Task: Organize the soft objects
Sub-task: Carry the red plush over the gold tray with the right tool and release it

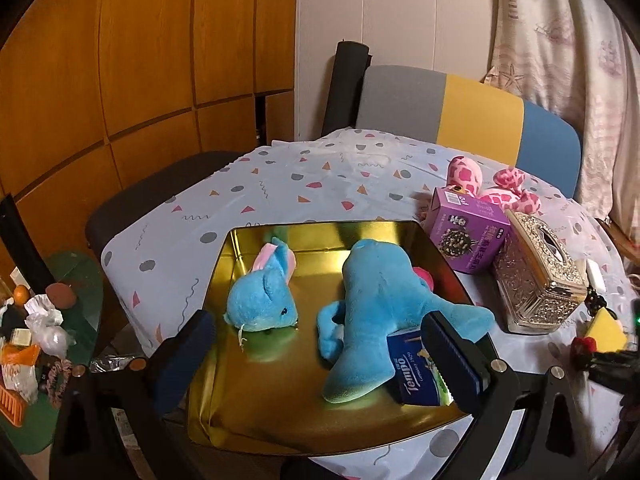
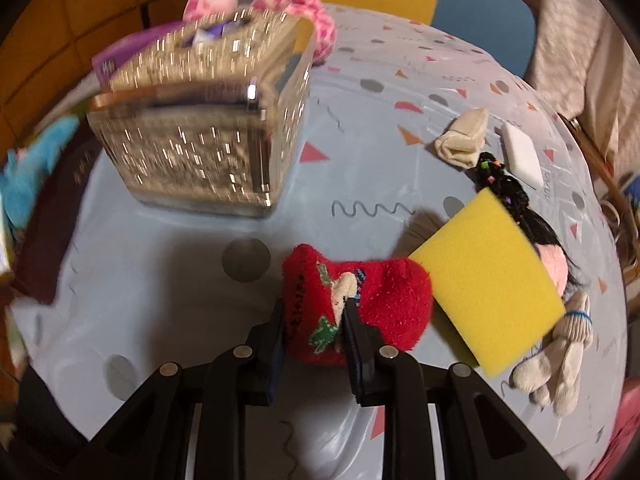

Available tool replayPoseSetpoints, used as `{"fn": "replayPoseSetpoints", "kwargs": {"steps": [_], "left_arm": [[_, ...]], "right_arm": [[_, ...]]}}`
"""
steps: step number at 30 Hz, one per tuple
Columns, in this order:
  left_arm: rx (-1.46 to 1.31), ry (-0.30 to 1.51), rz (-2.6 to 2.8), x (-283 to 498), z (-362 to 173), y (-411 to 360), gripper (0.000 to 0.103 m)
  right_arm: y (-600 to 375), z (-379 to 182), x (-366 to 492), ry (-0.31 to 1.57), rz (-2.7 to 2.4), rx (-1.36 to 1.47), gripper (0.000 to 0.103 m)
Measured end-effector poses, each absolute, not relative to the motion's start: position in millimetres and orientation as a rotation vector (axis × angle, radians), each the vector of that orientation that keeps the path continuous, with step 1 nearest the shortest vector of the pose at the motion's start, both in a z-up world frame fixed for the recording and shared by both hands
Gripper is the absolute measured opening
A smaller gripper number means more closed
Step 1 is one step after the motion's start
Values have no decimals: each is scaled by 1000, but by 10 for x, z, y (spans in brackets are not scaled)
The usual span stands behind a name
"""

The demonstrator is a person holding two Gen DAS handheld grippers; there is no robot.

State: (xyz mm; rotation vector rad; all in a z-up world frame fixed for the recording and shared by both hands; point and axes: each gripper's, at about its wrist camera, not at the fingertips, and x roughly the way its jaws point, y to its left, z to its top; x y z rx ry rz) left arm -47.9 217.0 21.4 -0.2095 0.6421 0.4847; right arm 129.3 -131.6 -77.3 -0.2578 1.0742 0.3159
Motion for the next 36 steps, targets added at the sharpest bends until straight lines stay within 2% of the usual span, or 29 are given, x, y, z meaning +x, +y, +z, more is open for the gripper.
{"fn": "replayPoseSetpoints", "kwargs": {"steps": [8,16,25,36], "left_arm": [[-254,675,488,-488,115,2290,103],[-263,653,517,-592,167,2382,103],[-296,657,562,-761,135,2598,103],[-332,675,584,-857,24,2785,103]], "right_arm": [[-1226,-41,1019,942,442,-119,25],[-281,605,774,824,794,-98,25],[1015,411,786,867,989,-237,25],[1925,-58,885,802,989,-497,25]]}}
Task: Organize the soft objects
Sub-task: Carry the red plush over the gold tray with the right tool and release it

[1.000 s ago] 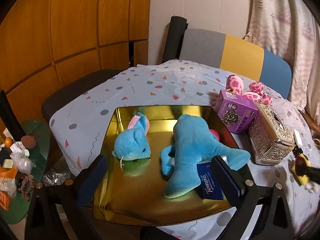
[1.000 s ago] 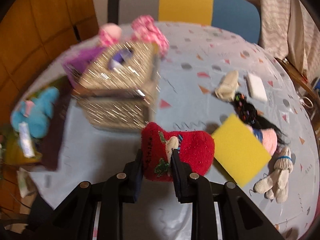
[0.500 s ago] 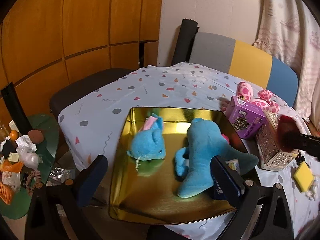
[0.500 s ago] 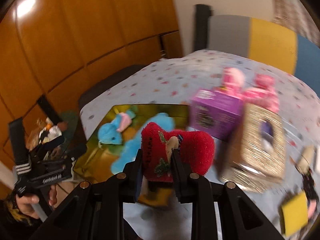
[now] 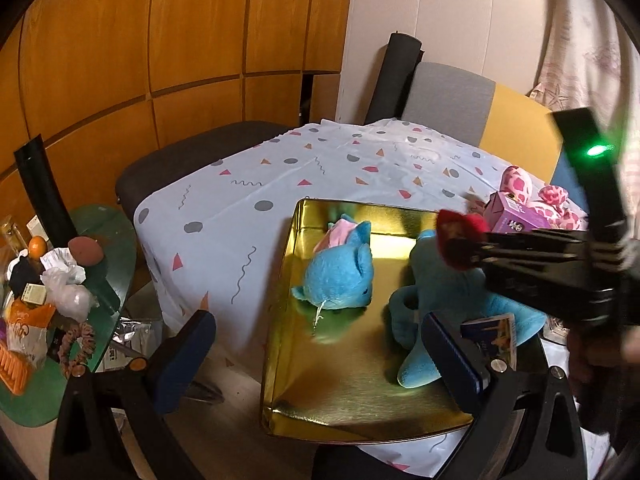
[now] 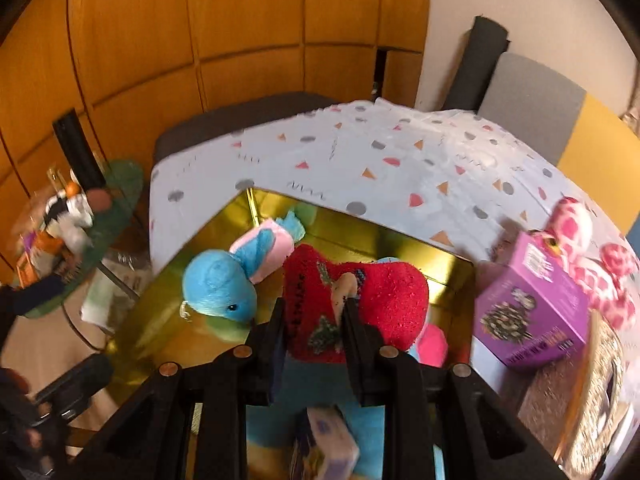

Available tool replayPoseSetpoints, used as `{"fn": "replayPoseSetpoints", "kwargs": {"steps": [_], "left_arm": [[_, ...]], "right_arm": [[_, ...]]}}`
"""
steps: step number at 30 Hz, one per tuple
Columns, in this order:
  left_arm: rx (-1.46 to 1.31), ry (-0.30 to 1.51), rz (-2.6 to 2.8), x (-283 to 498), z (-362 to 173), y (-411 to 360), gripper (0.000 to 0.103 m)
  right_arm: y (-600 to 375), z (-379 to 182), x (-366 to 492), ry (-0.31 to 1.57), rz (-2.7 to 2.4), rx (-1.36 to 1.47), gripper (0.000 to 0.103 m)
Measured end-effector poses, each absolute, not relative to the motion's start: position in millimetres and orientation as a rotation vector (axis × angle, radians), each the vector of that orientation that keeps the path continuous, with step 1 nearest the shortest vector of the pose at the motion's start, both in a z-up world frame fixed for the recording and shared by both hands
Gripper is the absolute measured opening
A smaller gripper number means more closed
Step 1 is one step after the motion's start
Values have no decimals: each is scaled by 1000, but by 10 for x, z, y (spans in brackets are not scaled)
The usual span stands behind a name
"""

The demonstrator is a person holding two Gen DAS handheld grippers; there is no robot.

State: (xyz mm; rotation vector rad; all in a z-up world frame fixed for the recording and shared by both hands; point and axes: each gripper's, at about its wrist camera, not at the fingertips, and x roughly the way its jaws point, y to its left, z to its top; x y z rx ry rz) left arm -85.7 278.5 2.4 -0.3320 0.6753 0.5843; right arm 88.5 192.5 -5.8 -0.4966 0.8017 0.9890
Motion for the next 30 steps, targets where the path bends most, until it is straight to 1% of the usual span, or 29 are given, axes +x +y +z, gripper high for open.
{"fn": "replayPoseSetpoints", "kwargs": {"steps": [5,6,8,9,12,19,26,30], "left_arm": [[-355,689,576,-852,-30,2847,103],[-369,690,572,-854,-42,2867,103],[-393,699,568,-861,-72,2903,103],[-398,704,567,-869,-82,2916,103],[-395,695,579,-901,-78,2925,103],[-402,685,575,-919,-55,2935,103],[-359,669,549,-901,35,2810,103],[-331,664,530,-859,87,2726,103]], "right_arm": [[2146,-282,1018,855,1012,-530,26],[2198,-322,1065,867,1013,-529,28],[2310,-422,1089,880,1051,-559,37],[2341,-447,1057,864,1069,-591,44],[2368,-450,963,820,1064,-657,45],[2108,-228,879,764,1051,-618,45],[1581,171,806,611,949,-625,46],[1152,337,856,598,884,-568,46]]}}
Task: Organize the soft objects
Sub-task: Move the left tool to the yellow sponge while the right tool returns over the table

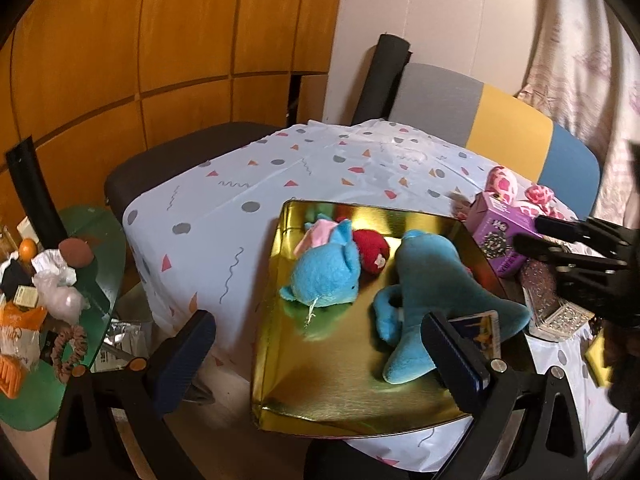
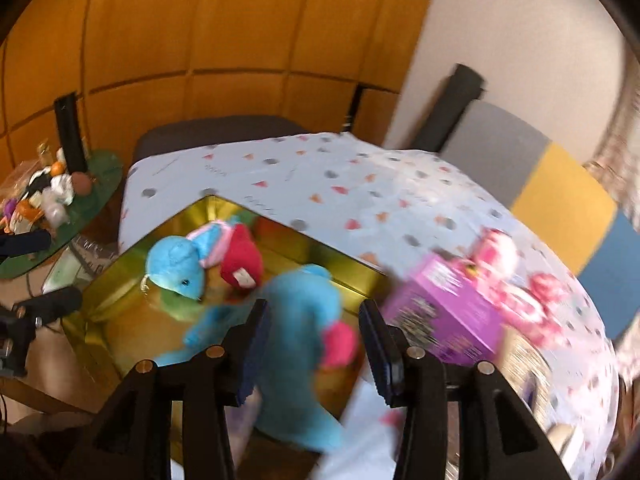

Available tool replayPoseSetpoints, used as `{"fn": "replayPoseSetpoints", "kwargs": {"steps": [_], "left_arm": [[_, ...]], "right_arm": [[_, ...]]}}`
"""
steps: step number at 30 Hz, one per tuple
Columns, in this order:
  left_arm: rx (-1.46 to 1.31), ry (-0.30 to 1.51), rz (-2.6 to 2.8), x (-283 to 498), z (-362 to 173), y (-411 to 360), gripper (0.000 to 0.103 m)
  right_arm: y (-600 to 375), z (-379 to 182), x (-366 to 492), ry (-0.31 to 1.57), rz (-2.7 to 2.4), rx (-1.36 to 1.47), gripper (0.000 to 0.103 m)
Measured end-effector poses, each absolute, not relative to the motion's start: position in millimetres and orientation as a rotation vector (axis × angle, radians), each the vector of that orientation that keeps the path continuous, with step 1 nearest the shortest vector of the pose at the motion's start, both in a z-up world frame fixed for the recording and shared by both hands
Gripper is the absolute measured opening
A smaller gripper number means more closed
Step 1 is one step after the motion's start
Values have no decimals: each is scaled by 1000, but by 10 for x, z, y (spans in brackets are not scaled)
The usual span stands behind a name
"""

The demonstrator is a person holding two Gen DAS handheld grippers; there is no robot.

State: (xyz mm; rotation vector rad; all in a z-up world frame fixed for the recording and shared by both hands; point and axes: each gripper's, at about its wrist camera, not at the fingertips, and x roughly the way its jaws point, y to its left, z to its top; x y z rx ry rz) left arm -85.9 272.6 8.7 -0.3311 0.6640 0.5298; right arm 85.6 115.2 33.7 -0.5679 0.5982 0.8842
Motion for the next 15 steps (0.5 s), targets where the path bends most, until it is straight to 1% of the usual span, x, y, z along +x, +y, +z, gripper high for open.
{"fn": "replayPoseSetpoints", "kwargs": {"steps": [5,9,15], "left_arm": [[-290,663,490,-782,147,2576,103],[-266,664,447,-700,185,2428,103],[-217,674,358,-537,223,2156,103]], "right_arm": [[486,506,977,613,765,-472,46],[-188,657,1225,702,695,-241,46],[-1265,845,1538,722,480,45,46]]}}
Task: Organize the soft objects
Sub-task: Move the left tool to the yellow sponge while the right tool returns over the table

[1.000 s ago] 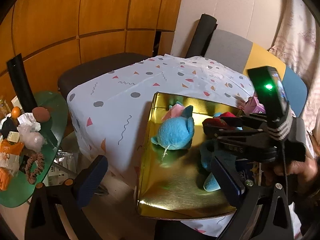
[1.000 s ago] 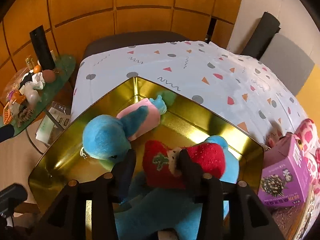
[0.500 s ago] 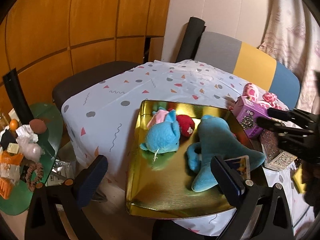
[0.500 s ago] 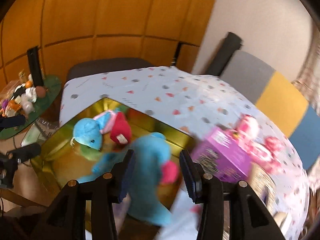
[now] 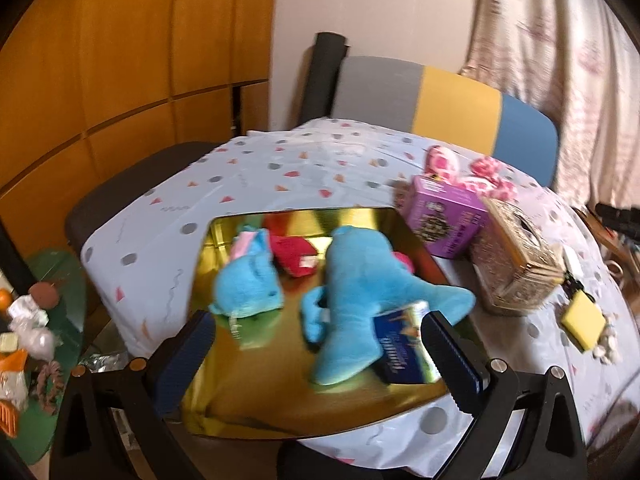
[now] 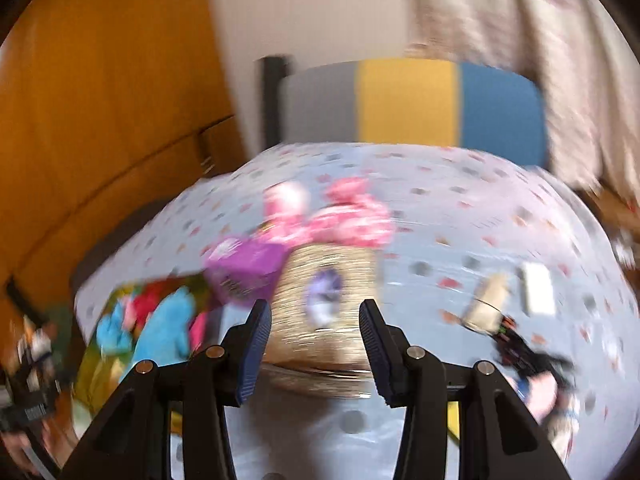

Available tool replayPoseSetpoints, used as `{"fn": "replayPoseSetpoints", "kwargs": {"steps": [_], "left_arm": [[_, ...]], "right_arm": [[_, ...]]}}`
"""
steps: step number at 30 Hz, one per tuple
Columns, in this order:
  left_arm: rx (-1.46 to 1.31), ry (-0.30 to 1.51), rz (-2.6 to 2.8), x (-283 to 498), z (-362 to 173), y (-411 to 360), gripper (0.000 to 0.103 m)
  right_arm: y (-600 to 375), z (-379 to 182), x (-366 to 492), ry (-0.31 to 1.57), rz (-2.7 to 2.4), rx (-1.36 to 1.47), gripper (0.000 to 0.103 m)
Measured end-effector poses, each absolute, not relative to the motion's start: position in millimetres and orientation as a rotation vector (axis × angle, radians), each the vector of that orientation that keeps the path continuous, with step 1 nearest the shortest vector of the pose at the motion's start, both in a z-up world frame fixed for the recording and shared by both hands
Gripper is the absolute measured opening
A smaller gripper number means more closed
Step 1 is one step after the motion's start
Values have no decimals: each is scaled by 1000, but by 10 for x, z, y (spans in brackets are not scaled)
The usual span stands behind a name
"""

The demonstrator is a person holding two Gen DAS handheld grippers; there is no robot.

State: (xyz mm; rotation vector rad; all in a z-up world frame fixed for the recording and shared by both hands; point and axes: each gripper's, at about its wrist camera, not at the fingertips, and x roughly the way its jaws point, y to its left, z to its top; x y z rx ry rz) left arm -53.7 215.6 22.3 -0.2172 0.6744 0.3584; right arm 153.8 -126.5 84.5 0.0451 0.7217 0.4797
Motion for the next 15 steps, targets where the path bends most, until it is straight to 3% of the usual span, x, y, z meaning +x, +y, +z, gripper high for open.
{"fn": "replayPoseSetpoints", "kwargs": {"steps": [5,9,15], "left_arm": [[-182,674,264,-396,276,1915,103],[-162,678,183,-270,298,1687,103],[-166,712,18,-18,360,1302,103]], "right_arm": [[-2262,1001,1835,702,217,297,46],[-3005,1117,2014,659,-36,323,46],[-3537,615,1970,758,-167,293,46]]}}
